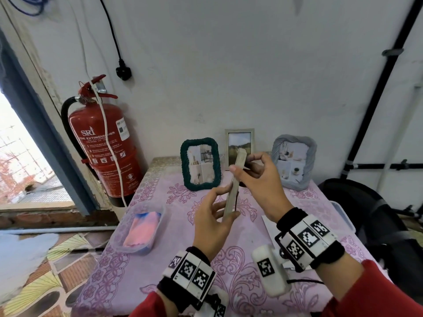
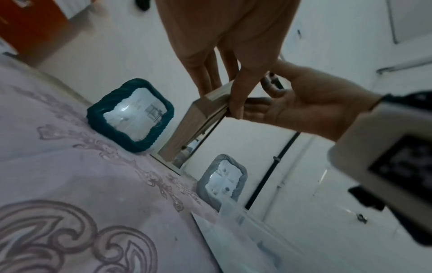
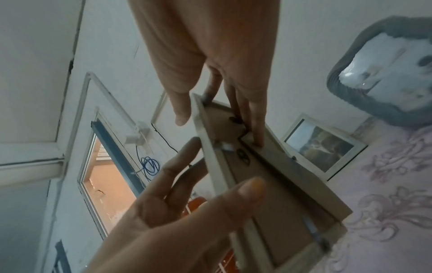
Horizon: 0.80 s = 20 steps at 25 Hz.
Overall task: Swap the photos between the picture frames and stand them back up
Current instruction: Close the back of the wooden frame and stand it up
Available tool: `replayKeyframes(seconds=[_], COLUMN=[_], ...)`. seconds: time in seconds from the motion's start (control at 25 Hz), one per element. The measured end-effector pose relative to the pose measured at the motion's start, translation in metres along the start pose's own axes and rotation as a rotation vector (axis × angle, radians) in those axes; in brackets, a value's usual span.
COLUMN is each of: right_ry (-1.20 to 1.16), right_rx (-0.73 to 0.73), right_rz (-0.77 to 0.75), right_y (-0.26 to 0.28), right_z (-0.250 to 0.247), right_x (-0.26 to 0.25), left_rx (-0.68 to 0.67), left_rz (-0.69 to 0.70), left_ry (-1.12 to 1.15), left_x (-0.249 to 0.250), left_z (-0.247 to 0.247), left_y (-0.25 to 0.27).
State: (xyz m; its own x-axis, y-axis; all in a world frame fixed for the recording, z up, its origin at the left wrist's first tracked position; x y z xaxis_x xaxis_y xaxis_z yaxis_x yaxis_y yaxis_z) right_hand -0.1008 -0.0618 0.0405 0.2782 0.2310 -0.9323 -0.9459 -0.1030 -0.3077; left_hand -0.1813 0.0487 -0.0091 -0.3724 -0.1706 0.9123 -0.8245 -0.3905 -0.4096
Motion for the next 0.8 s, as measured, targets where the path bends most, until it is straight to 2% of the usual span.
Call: replayKeyframes(seconds=[0.24, 0.36, 0.52, 0.72, 0.8], right_ry=[0.013, -0.026, -0.085, -0.108, -0.11], right_rx=[0.08, 0.138, 0.158, 0.172, 0.189], right_rz=[-0.049, -0.063, -0.011, 0.034, 0.059], right_y=[-0.001, -0.005, -0.006, -0.003, -0.003], right_z=[-0.007, -0.016, -0.025, -0.032, -0.033], right_x=[-0.011, -0.017, -0.01, 0.012, 0.021], left_rx=[-0.102, -0.052, 0.063, -0.043, -0.05], left_rz=[0.13, 0.131, -0.015, -0.275, -0.353], left_ry=[-0.099, -0.178, -0.16, 0.251, 0.349], left_x=[0.005, -0.004, -0.02, -0.031, -0.036], left_z=[0.006, -0.001, -0.019, -0.023, -0.022], left_y=[0.0, -0.005, -0.021, -0.023, -0.019])
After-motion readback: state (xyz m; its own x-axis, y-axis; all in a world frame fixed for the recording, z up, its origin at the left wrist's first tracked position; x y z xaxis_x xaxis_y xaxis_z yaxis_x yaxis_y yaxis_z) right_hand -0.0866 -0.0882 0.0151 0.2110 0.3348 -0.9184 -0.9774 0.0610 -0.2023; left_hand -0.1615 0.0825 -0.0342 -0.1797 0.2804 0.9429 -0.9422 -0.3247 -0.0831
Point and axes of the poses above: each hand's wrist, its own y-axis away from the middle knuckle, its own z-axis out of the palm, x = y × z, the point moved 4 cm from there along -y, towards the middle knuckle, and after that the axes turned 7 degrees about x, right-handed, at the moved point
